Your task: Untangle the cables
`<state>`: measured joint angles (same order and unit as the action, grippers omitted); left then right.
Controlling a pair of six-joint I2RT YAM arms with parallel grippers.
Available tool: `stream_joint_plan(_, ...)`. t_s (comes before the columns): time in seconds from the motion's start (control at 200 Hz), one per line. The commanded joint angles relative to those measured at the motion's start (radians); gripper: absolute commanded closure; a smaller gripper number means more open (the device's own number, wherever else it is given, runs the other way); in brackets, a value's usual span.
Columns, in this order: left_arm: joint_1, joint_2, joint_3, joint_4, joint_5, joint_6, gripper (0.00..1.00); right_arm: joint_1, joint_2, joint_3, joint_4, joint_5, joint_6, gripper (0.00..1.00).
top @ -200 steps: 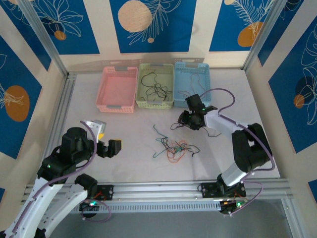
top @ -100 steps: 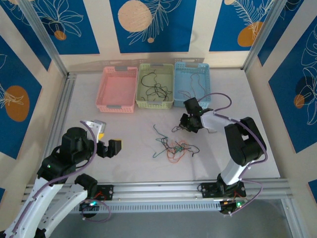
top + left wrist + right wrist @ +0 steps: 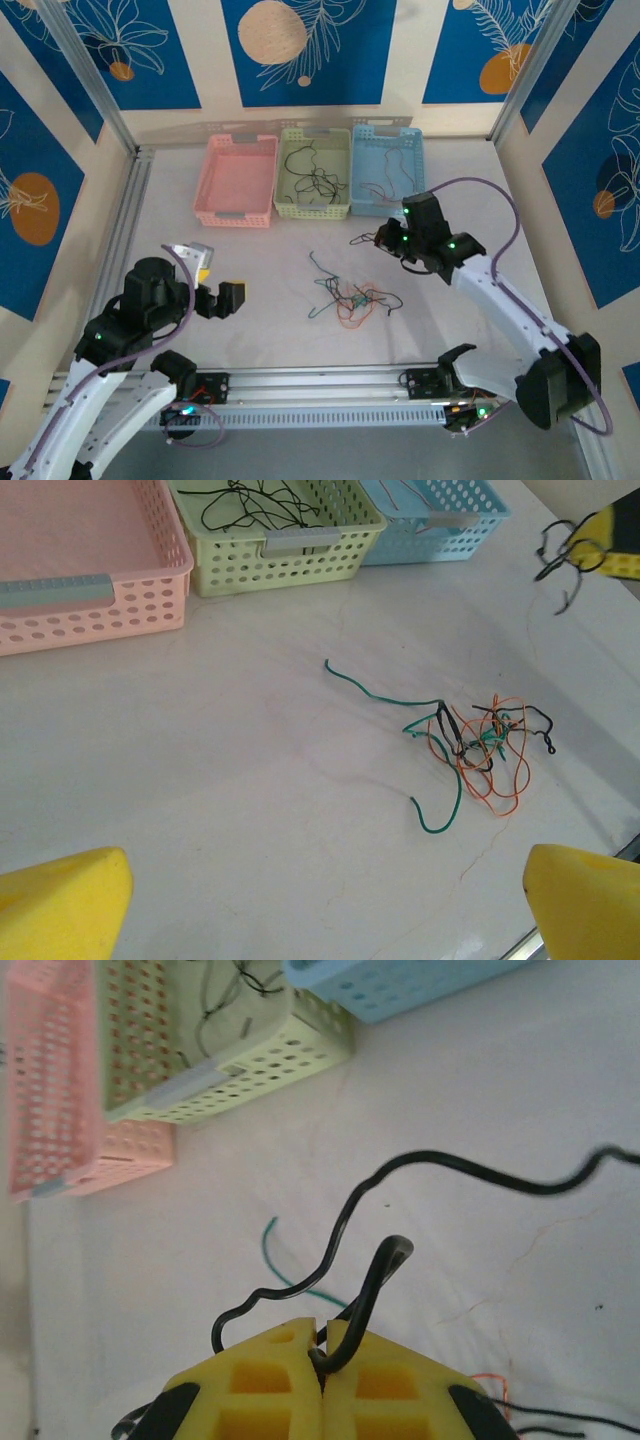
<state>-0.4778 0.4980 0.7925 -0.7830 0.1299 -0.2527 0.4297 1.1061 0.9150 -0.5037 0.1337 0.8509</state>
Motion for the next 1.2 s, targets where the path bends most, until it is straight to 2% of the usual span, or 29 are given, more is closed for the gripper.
stream_joint_plan(0.0,0.01,-0.011,-0.008,0.024,0.014,0.017,0.0,-0.013,-0.065,0.064,-0.066,-0.102,0.038,1.0)
stream_joint_plan(0.125,0.01,-0.013,-0.009,0.024,0.015,0.017,0.0,-0.025,-0.079,0.124,-0.032,-0.22,0.111,1.0)
stream_joint_plan(0.28,0.011,-0.017,-0.009,0.025,0.016,0.017,0.0,-0.025,-0.008,0.208,0.054,-0.319,0.191,1.0)
stream_joint_plan(0.435,0.01,-0.022,-0.008,0.024,0.002,0.017,0.0,-0.009,0.159,0.338,0.159,-0.373,0.217,1.0)
stream_joint_plan(0.685,0.01,-0.015,-0.009,0.024,0.0,0.017,0.0,0.006,0.525,0.63,0.257,-0.427,0.187,1.0)
stream_joint_plan(0.88,0.01,-0.029,-0.008,0.021,-0.017,0.016,0.0,-0.01,0.852,0.982,0.196,-0.521,0.034,1.0)
stream_joint_plan(0.98,0.01,-0.03,-0.009,0.021,-0.018,0.016,0.0,-0.019,1.048,1.245,0.002,-0.495,-0.072,1.0)
stream_joint_plan(1.195,0.018,-0.021,-0.009,0.022,-0.019,0.017,0.0,-0.026,1.341,1.598,-0.147,-0.461,-0.241,1.0)
